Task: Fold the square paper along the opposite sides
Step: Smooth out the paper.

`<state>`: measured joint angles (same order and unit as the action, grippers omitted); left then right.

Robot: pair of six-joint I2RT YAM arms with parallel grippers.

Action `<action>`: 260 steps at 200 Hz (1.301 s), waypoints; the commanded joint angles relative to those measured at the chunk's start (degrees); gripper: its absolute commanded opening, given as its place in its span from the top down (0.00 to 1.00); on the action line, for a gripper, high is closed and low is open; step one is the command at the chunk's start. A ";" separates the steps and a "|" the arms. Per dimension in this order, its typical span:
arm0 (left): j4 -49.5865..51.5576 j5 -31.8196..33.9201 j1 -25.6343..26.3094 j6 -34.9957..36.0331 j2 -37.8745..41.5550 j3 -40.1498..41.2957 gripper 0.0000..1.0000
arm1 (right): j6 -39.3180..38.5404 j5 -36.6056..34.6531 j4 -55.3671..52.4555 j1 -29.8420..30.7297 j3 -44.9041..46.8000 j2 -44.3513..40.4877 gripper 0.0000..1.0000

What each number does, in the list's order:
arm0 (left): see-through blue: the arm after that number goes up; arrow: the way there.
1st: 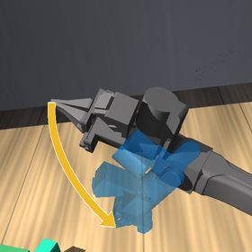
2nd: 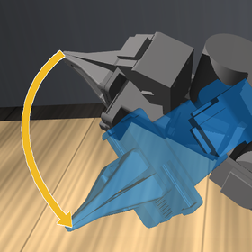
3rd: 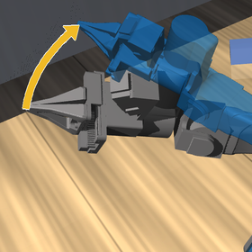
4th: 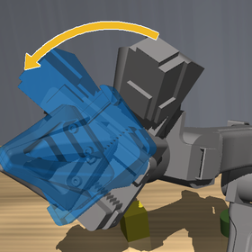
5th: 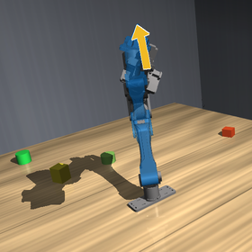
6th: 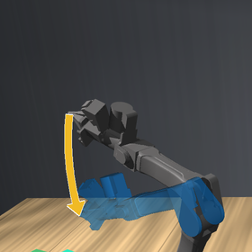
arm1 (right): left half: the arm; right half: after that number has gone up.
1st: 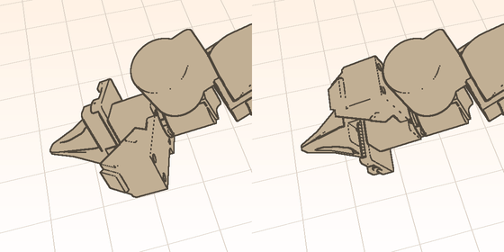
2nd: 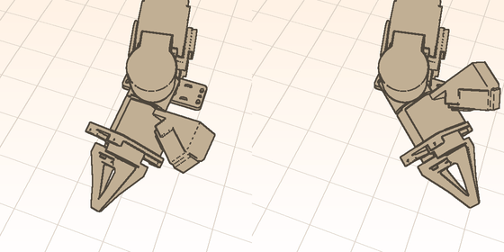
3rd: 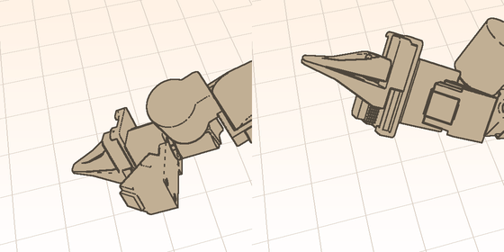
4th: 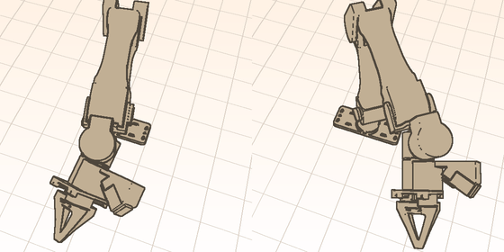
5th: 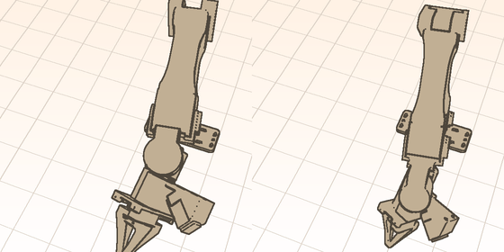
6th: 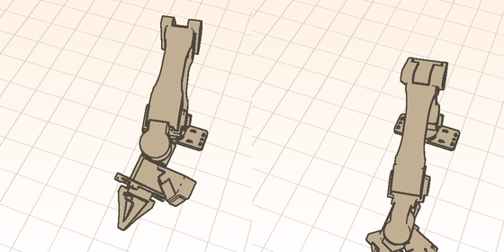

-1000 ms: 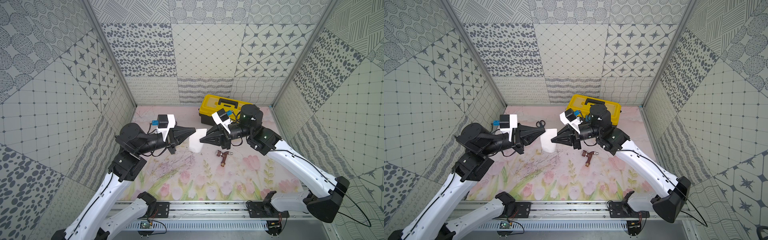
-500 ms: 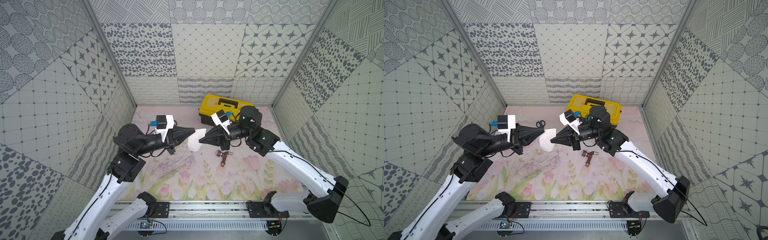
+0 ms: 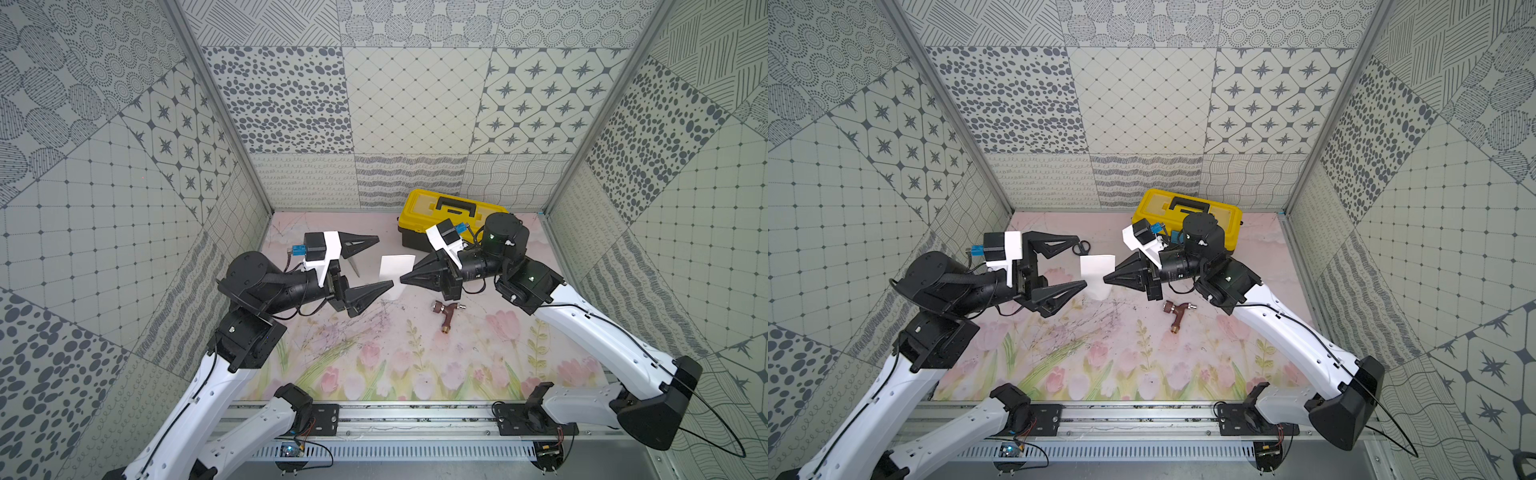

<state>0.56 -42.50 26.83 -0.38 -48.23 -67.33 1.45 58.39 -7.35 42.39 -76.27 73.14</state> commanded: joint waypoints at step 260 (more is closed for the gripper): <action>1.86 -7.27 0.07 0.83 -4.02 -2.72 1.00 | -0.64 2.49 0.72 -0.18 -4.33 2.72 0.88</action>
<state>5.72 -49.69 26.83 1.10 -52.66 -69.56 0.62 59.68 -8.73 42.35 -79.81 75.02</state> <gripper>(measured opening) 0.061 0.129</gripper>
